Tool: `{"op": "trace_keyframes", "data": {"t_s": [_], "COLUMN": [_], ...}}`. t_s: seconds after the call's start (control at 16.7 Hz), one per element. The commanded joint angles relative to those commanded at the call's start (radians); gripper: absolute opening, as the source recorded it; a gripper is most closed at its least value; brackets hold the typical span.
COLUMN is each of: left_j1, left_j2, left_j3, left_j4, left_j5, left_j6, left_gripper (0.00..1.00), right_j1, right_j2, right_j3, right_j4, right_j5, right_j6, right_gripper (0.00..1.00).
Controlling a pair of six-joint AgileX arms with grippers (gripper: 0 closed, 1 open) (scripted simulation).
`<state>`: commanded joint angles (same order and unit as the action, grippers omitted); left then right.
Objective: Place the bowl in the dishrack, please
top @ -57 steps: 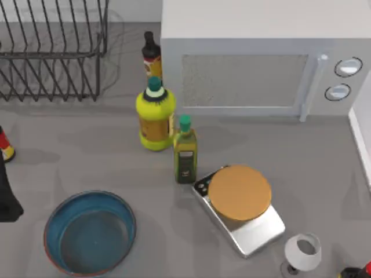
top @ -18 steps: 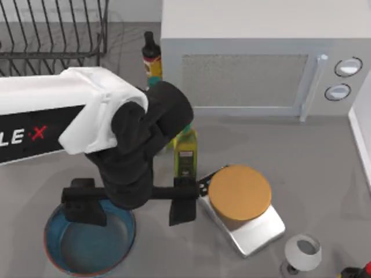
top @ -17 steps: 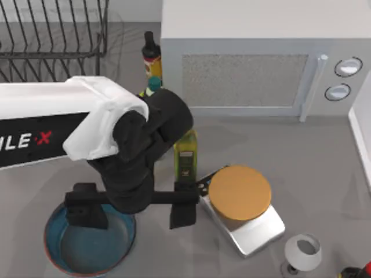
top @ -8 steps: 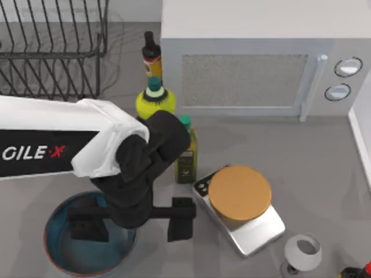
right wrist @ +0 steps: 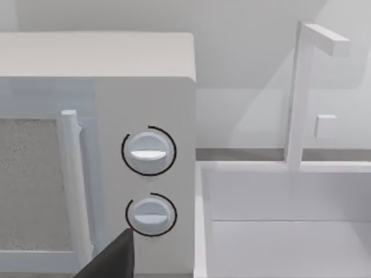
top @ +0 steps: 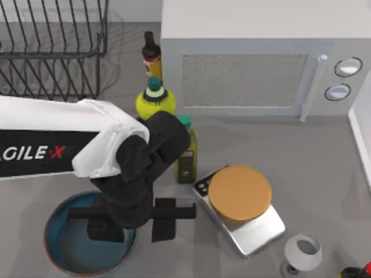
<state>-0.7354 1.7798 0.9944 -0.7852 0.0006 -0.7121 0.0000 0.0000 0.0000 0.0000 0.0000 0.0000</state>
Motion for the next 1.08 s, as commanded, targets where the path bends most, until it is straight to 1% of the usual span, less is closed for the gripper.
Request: {"op": "trace_keyframes", "data": {"t_s": [0.24, 0.3, 0.84, 0.96, 1.08], "left_j1": [0.0, 0.0, 0.0, -0.003, -0.007], "left_j2": [0.0, 0.0, -0.002, -0.002, -0.007], "left_j3": [0.0, 0.0, 0.002, 0.036, 0.113], "left_j4": [0.0, 0.0, -0.002, -0.037, -0.116], "left_j5": [0.0, 0.0, 0.0, 0.0, 0.0], "left_j6": [0.0, 0.0, 0.0, -0.003, -0.007], "left_gripper": [0.02, 0.0, 0.0, 0.0, 0.0], "right_j1": [0.0, 0.0, 0.0, 0.0, 0.0], "right_j2": [0.0, 0.0, 0.0, 0.0, 0.0], "right_j3": [0.0, 0.0, 0.0, 0.0, 0.0], "right_j4": [0.0, 0.0, 0.0, 0.0, 0.0], "right_j5": [0.0, 0.0, 0.0, 0.0, 0.0], "right_j6": [0.0, 0.0, 0.0, 0.0, 0.0], "right_gripper": [1.0, 1.0, 1.0, 1.0, 1.0]}}
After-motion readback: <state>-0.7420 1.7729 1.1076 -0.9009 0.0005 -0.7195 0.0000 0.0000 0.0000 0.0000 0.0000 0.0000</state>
